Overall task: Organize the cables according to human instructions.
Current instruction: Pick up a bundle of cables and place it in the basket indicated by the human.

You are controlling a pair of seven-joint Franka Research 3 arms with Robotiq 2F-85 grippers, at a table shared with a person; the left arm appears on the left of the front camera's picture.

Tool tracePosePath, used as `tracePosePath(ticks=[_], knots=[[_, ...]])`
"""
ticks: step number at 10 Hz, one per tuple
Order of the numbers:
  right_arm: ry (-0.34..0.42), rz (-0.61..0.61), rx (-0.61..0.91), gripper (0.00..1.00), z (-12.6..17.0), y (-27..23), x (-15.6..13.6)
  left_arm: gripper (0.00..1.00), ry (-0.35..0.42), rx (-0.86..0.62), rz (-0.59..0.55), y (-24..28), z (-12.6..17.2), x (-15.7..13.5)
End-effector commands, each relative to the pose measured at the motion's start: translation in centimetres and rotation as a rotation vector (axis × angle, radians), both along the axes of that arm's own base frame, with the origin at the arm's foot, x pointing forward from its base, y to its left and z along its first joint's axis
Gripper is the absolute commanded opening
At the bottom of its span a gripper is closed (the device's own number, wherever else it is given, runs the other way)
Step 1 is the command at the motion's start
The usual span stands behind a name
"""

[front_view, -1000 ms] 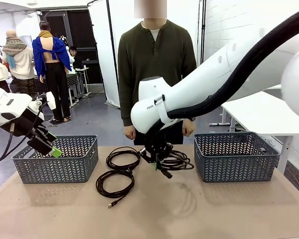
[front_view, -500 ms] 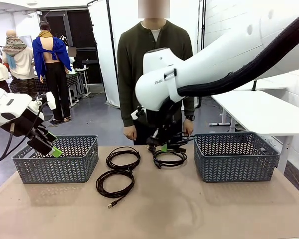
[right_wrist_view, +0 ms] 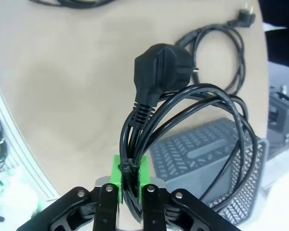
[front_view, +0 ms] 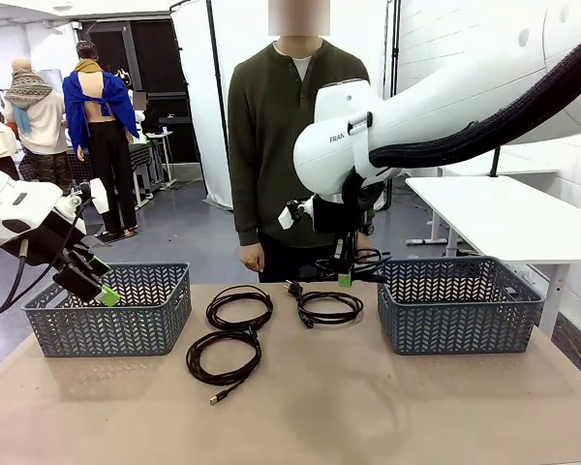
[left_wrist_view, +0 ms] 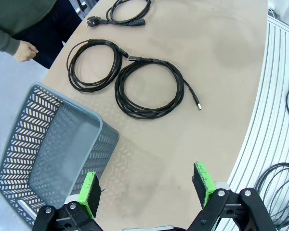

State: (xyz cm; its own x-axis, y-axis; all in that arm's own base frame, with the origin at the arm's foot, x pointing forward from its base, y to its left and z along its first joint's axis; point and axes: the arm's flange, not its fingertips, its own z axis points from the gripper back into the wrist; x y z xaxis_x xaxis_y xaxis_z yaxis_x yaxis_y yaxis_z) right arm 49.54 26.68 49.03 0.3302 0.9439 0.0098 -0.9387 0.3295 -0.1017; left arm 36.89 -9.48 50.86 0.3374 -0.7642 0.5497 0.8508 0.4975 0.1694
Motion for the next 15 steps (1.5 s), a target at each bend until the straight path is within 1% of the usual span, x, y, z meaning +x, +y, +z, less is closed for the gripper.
tracePosePath(ticks=[1, 5, 6, 7, 9, 10, 12, 13, 14, 15], knots=[[-0.023, -0.017, -0.019, 0.0, 0.4, 0.3, 0.0, 1.0, 0.004, -0.015, -0.012, 0.2, -0.1, 0.2], [-0.023, -0.017, -0.019, 0.0, 0.4, 0.3, 0.0, 1.0, 0.004, -0.015, -0.012, 0.2, -0.1, 0.2], [-0.004, 0.002, -0.002, 0.0, 0.1, 0.2, 0.0, 1.0, 0.004, -0.015, -0.012, 0.2, -0.1, 0.2], [-0.028, -0.003, 0.0, 0.0, 0.4, -1.3, 0.1, 1.0, 0.004, -0.015, -0.012, 0.2, -0.1, 0.2], [-0.024, -0.003, 0.046, 0.0, 1.9, -4.8, 0.4, 1.0, 0.004, -0.015, -0.012, 0.2, -0.1, 0.2], [-0.015, 0.004, 0.067, 0.0, 2.7, -6.7, 0.5, 1.0, 0.004, -0.015, -0.012, 0.2, -0.1, 0.2], [0.016, 0.067, 0.091, 0.0, 3.7, -10.2, 0.8, 1.0, 0.004, -0.015, -0.012, 0.2, -0.1, 0.2], [0.005, 0.066, 0.085, 0.0, 3.7, -12.1, 0.9, 1.0, 0.004, -0.015, -0.012, 0.2, -0.1, 0.2], [0.003, 0.096, 0.08, 0.0, 3.7, -13.8, 1.1, 1.0, 0.004, -0.015, -0.012, 0.2, -0.1, 0.2], [0.006, 0.09, 0.058, 0.0, 3.3, -15.1, 1.4, 1.0, 0.004, -0.015, -0.012, 0.2, -0.1, 0.2]])
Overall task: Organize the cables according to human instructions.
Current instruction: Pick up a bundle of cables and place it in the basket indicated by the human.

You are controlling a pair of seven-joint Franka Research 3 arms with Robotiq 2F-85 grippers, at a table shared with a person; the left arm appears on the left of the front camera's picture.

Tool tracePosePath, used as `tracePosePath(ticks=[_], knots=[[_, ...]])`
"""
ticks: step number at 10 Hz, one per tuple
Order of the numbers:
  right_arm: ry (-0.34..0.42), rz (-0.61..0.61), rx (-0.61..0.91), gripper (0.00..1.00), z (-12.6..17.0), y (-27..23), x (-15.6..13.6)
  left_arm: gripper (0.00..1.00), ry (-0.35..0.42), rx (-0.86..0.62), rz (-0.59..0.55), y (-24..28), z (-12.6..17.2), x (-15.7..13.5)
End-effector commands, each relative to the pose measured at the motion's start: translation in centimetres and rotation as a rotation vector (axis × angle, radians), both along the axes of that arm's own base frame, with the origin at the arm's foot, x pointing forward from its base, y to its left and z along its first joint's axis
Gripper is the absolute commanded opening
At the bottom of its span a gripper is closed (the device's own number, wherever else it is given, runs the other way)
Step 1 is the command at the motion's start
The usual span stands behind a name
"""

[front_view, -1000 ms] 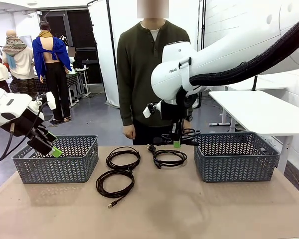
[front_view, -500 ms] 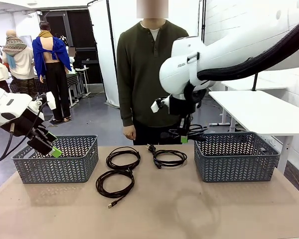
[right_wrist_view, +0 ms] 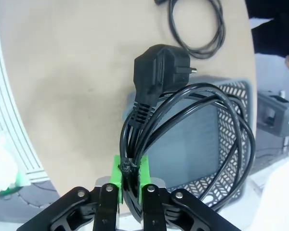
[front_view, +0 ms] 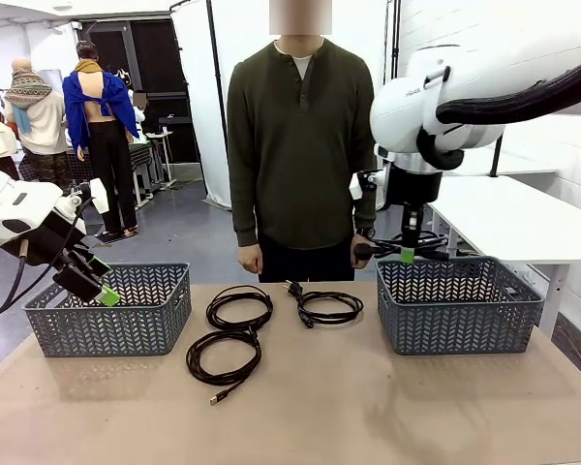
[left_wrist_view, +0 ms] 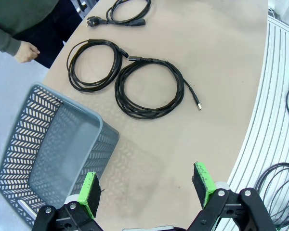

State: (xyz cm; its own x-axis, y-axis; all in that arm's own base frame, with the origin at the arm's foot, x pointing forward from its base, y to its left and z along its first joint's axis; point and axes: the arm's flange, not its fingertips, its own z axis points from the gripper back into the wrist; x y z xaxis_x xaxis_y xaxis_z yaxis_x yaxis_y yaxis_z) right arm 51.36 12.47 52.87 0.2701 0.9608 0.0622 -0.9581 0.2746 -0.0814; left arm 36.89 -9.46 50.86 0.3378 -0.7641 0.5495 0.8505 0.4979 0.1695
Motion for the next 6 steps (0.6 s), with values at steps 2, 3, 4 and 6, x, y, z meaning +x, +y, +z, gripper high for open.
tracePosePath(ticks=[2, 3, 4, 6], knots=[[-0.028, 0.063, -0.025, 0.0, -1.6, -3.3, 0.5, 1.0, 0.004, -0.015, -0.012, 0.2, -0.1, 0.1], [-0.03, 0.113, -0.02, 0.0, -2.2, -4.2, 1.0, 1.0, 0.004, -0.015, -0.012, 0.2, -0.1, 0.1], [-0.03, 0.116, -0.019, 0.0, -2.8, -5.1, 1.0, 1.0, 0.004, -0.015, -0.012, 0.2, -0.1, 0.1], [-0.04, 0.114, -0.047, 0.0, -3.6, -6.3, 1.1, 1.0, 0.004, -0.015, -0.012, 0.2, -0.1, 0.1]])
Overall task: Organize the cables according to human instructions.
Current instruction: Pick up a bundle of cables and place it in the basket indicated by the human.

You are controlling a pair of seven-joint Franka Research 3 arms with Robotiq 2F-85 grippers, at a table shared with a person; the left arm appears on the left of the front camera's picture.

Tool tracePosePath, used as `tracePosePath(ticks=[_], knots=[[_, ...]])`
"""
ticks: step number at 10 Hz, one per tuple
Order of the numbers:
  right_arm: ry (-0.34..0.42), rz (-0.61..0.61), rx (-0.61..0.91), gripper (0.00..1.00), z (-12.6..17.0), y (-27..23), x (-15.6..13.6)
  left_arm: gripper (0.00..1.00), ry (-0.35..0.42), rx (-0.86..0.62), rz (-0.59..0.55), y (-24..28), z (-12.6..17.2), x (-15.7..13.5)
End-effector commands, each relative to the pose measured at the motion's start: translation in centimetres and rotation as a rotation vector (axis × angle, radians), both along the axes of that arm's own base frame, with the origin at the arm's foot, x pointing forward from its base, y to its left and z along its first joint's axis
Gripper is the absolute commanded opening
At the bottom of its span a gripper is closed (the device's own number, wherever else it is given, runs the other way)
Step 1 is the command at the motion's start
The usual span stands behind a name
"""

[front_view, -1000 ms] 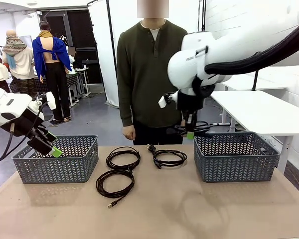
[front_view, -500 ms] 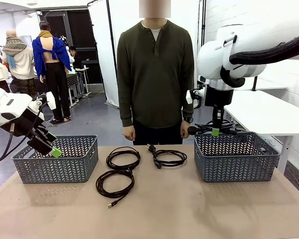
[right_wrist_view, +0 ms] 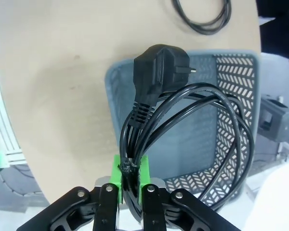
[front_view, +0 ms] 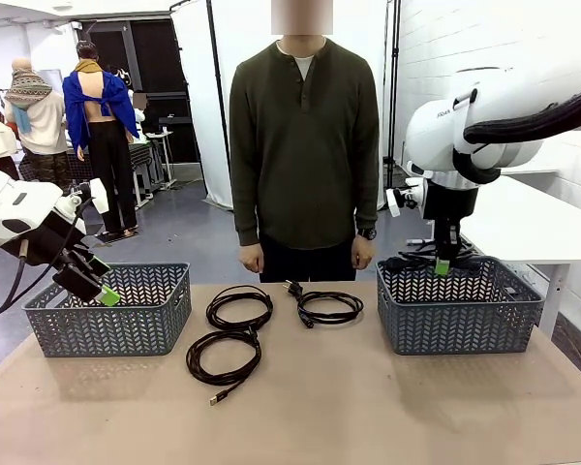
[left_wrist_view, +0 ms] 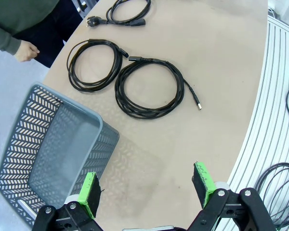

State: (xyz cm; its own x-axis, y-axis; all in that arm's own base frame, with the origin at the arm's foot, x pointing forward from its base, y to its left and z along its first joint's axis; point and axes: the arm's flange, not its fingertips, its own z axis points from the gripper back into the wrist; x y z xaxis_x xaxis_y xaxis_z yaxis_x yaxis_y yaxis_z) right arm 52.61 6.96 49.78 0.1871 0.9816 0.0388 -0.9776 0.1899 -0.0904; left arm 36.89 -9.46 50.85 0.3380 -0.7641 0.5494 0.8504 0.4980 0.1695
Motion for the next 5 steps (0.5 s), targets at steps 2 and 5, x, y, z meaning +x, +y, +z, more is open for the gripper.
tracePosePath(ticks=[2, 5], knots=[[-0.048, 0.021, -0.008, 0.0, -1.4, -2.1, 0.3, 1.0, 0.004, -0.015, -0.012, 0.2, -0.1, 0.1], [-0.043, 0.041, -0.006, 0.0, -1.8, -2.9, 1.8, 1.0, 0.004, -0.015, -0.012, 0.2, -0.1, 0.1]])
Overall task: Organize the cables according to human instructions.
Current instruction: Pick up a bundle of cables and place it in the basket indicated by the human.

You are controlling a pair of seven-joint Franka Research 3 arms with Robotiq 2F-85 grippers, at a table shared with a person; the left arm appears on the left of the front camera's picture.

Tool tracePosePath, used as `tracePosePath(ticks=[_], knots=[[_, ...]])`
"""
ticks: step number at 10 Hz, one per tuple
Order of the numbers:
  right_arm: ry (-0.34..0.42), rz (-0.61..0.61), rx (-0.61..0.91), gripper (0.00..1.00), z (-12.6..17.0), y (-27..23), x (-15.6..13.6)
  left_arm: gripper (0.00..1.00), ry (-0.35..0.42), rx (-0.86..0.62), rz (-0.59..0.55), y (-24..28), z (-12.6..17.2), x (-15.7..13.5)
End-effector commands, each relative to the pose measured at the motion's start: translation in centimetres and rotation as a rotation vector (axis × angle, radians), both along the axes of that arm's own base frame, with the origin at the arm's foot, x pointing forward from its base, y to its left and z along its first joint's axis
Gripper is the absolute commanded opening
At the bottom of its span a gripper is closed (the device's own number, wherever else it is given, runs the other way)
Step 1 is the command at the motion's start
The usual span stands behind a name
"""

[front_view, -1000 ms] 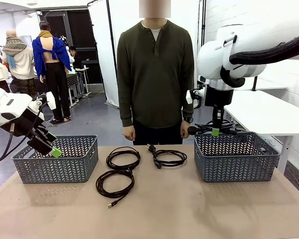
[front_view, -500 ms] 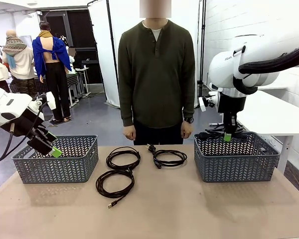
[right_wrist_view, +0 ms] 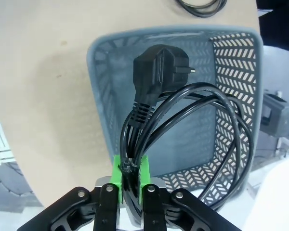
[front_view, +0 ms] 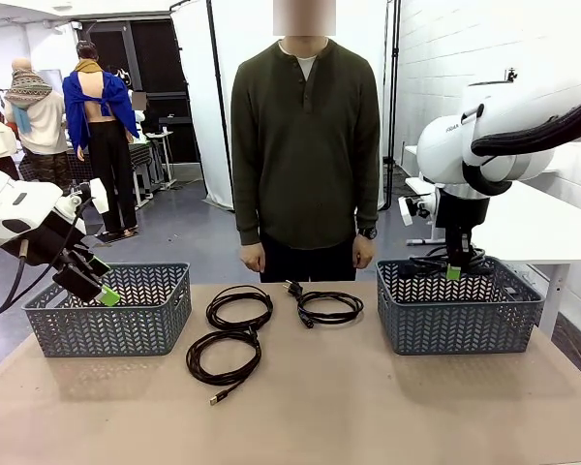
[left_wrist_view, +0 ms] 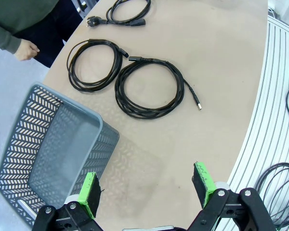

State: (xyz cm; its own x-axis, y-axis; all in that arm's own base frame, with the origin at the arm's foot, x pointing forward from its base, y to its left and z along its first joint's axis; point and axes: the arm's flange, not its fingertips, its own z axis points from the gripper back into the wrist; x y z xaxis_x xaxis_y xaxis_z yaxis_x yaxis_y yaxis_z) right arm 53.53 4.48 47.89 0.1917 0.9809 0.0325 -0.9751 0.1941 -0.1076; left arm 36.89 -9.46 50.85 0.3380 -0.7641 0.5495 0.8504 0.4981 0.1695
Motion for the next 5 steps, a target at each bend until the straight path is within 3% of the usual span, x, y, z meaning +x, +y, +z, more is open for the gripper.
tracePosePath(ticks=[1, 5], knots=[[-0.039, 0.054, 0.007, 0.0, -0.39, -0.85, 1.16, 1.0, 0.004, -0.015, -0.012, 0.23, -0.1, 0.15], [-0.031, 0.068, 0.015, 0.0, -0.94, -1.21, 2.09, 1.0, 0.004, -0.015, -0.012, 0.23, -0.1, 0.15]])
